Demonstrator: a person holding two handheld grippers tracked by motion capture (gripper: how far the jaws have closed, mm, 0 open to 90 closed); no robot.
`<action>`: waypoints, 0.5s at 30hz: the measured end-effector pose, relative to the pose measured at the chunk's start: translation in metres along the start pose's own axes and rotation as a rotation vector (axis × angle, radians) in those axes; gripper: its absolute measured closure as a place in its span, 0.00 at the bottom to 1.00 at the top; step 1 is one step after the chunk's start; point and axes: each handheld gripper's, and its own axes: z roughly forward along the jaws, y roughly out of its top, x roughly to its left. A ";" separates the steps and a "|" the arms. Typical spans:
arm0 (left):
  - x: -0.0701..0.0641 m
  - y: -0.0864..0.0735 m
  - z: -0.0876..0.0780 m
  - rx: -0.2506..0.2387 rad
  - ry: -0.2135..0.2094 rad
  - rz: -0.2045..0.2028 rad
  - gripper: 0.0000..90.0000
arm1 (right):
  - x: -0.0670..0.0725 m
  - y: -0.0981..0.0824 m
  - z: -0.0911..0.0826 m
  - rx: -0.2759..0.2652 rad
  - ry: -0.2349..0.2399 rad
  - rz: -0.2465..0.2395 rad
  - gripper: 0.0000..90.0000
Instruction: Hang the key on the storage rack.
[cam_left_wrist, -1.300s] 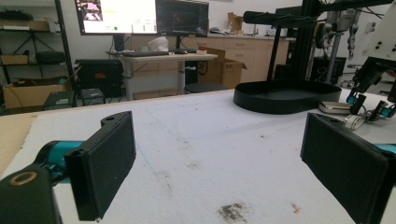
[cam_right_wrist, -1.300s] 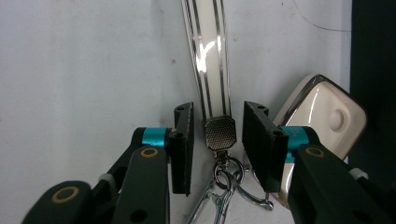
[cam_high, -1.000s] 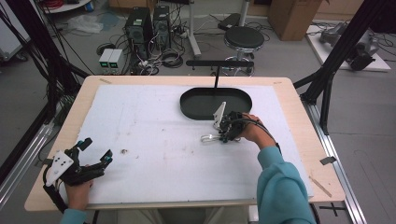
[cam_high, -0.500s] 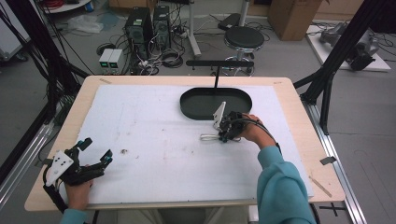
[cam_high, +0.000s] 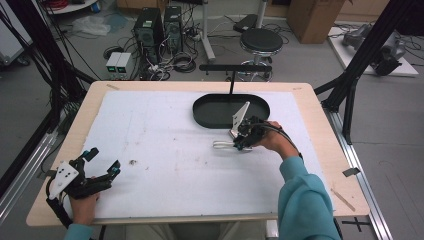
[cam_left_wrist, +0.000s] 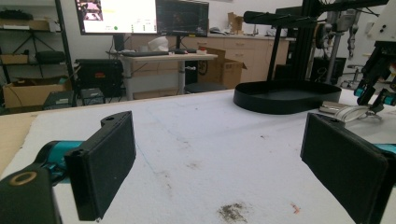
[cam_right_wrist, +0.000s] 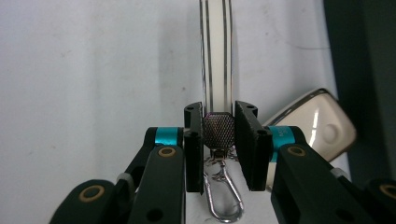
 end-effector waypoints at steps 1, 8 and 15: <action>0.000 0.000 0.000 0.000 0.000 0.000 0.12 | 0.000 0.000 -0.001 -0.012 0.002 0.008 0.83; 0.000 0.000 0.000 0.000 0.000 0.000 0.12 | -0.002 -0.001 -0.019 -0.168 -0.013 0.059 0.83; 0.000 0.000 0.000 -0.001 0.000 -0.001 0.12 | -0.007 -0.007 -0.036 -0.340 -0.024 0.127 0.83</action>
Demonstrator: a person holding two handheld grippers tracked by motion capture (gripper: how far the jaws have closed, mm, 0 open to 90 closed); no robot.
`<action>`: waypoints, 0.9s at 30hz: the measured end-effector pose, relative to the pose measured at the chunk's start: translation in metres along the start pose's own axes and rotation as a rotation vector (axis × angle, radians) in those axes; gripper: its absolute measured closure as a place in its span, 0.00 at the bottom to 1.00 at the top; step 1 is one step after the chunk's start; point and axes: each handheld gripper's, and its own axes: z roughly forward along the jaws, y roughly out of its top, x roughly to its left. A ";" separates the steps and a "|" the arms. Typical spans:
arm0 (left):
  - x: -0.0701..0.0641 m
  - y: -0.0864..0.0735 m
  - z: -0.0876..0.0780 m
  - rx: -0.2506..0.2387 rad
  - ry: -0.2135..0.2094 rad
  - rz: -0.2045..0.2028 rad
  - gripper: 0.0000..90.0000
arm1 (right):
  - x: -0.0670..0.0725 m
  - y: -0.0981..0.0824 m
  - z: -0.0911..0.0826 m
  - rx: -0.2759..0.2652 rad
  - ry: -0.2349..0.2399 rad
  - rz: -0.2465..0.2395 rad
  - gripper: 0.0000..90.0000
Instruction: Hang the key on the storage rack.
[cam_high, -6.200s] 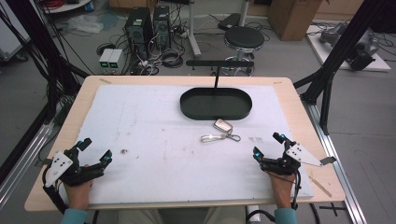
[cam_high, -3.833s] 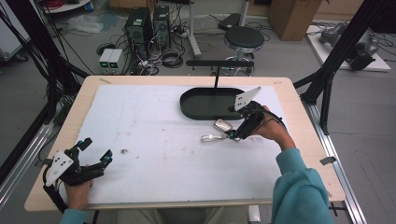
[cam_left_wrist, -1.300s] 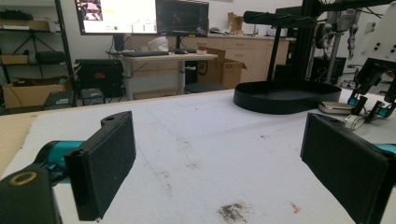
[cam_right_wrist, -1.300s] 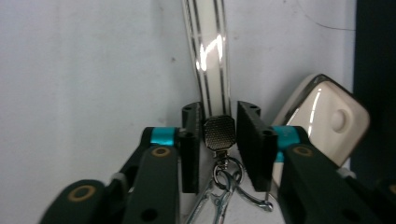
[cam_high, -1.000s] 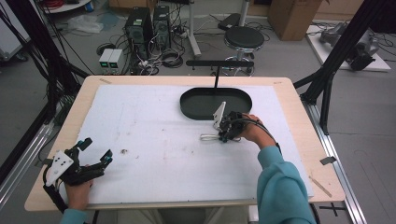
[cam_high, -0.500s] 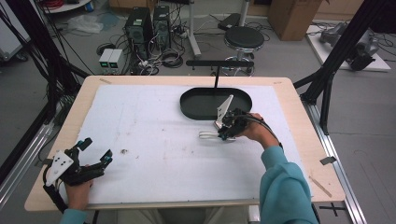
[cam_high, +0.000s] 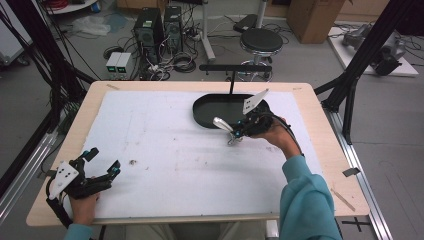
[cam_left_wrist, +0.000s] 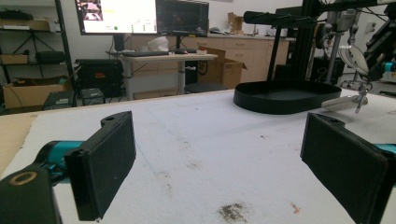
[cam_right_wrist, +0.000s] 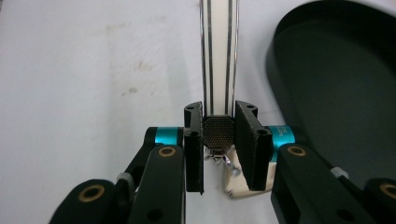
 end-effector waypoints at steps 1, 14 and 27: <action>0.000 0.000 0.000 0.000 0.000 0.001 0.12 | -0.001 0.000 -0.002 -0.024 0.005 0.006 0.83; 0.000 0.000 0.000 0.001 0.000 -0.002 0.12 | -0.009 0.000 -0.021 -0.228 -0.065 0.073 0.83; 0.001 0.000 0.000 0.003 0.001 -0.010 0.12 | -0.024 -0.010 -0.040 -0.431 -0.186 0.185 0.83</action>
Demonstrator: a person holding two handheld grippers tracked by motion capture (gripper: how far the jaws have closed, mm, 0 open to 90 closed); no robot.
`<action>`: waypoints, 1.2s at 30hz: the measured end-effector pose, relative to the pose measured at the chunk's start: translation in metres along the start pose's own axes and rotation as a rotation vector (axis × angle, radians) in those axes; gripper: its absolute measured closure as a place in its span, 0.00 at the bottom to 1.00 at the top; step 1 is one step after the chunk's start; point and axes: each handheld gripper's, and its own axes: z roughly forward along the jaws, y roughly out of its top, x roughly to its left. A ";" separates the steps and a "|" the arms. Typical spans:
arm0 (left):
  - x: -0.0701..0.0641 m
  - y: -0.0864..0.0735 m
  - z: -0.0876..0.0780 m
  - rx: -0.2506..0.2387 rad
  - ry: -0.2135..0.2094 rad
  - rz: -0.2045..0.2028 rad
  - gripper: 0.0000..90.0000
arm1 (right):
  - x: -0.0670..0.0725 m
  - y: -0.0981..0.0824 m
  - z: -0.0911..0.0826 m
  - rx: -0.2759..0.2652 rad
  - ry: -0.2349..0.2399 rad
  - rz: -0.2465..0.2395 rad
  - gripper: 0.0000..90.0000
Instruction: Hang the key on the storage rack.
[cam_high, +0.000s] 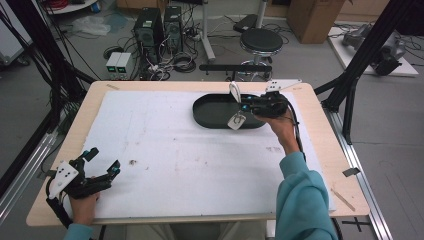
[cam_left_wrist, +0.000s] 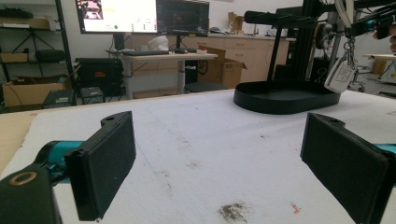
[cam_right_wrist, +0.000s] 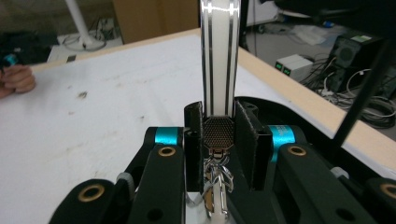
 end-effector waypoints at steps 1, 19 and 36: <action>0.000 0.000 0.000 0.000 0.000 0.000 0.12 | -0.001 0.000 -0.002 -0.009 -0.014 0.004 0.83; 0.001 0.000 0.000 0.001 0.001 -0.004 0.12 | -0.032 0.009 -0.005 -0.051 -0.120 0.085 0.83; 0.001 0.000 0.000 0.001 0.002 -0.011 0.12 | -0.051 -0.005 0.005 -0.031 -0.167 0.149 0.83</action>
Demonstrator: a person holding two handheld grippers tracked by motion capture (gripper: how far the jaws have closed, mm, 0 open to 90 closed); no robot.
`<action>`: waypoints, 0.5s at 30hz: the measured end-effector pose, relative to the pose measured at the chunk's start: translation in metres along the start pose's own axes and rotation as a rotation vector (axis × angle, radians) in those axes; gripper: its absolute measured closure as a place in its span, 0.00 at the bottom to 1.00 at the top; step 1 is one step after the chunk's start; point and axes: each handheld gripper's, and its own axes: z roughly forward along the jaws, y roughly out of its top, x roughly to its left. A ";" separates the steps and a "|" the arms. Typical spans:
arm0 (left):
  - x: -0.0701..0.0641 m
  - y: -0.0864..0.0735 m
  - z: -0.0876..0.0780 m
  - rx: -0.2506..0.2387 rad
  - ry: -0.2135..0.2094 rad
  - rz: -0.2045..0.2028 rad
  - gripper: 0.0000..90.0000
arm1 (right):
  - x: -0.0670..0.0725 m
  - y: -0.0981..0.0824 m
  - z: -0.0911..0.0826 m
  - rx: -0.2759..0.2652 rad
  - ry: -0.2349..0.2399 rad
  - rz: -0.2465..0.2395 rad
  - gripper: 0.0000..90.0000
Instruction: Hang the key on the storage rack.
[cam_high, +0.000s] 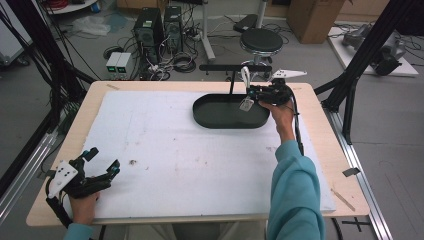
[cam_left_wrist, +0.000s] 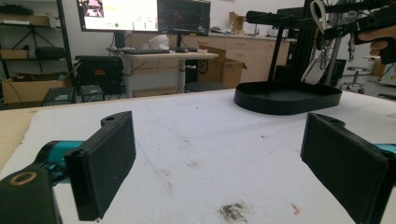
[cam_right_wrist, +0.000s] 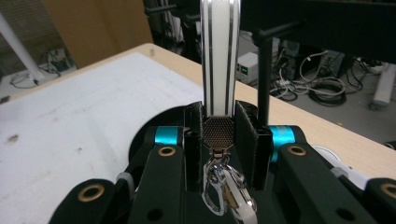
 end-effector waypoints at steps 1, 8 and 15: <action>0.000 0.000 0.000 0.000 0.000 0.000 0.12 | 0.000 0.000 0.000 0.007 0.001 0.001 0.83; 0.000 0.000 0.000 -0.001 0.002 0.002 0.12 | -0.001 -0.002 0.004 0.006 0.000 0.009 0.83; 0.000 0.000 0.000 0.001 0.000 0.006 0.12 | -0.009 -0.007 0.006 -0.008 -0.019 0.051 0.83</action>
